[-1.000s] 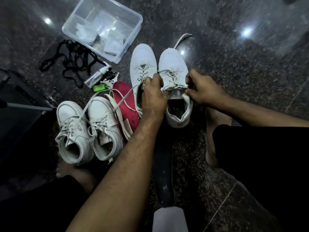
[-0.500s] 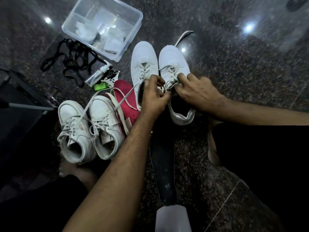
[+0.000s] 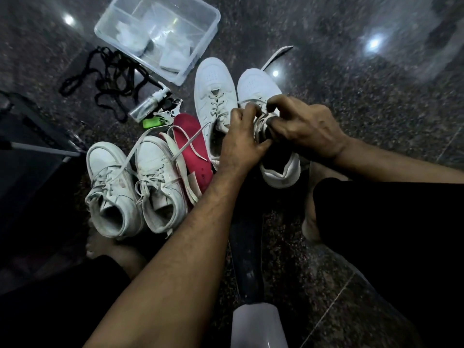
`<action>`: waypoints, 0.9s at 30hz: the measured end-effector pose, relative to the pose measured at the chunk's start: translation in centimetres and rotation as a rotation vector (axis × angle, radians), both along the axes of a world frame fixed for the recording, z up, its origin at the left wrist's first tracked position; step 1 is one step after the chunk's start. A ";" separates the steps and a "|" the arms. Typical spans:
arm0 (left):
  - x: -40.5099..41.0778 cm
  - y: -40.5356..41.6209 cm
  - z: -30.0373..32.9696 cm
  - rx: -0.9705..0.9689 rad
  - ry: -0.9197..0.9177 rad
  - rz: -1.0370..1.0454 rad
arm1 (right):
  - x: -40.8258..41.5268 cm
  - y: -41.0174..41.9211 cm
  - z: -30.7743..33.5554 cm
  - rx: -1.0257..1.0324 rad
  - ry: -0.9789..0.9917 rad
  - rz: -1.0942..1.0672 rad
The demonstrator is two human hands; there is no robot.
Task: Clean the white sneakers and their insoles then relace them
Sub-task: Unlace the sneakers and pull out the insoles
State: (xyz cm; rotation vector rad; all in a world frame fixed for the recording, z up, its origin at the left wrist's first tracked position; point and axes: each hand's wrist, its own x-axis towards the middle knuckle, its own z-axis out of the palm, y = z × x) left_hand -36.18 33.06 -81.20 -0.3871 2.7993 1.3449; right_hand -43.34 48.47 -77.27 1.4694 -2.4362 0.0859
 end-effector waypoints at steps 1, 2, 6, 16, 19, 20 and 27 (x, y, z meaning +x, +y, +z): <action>0.0 0.1 0.1 -0.019 0.006 -0.012 | 0.2 0.0 -0.2 -0.006 -0.026 -0.028; 0.0 0.2 0.1 -0.038 0.018 -0.007 | 0.3 0.0 -0.5 0.000 -0.036 -0.060; 0.2 0.2 -0.4 -0.069 0.048 0.054 | 1.4 0.3 -0.5 -0.001 -0.107 -0.059; -1.2 -0.5 -1.1 0.178 -0.057 0.190 | 1.6 -2.5 0.8 0.816 -0.360 0.028; -1.3 -0.6 -1.3 0.270 -0.094 0.199 | 1.6 -3.1 -0.3 0.843 -0.247 0.060; -1.4 -0.7 -1.4 0.298 -0.097 0.199 | 1.6 -3.2 -0.7 0.872 -0.225 0.081; -1.3 -0.8 -1.3 0.346 -0.092 0.200 | 0.7 -3.7 -1.2 0.915 -0.215 0.207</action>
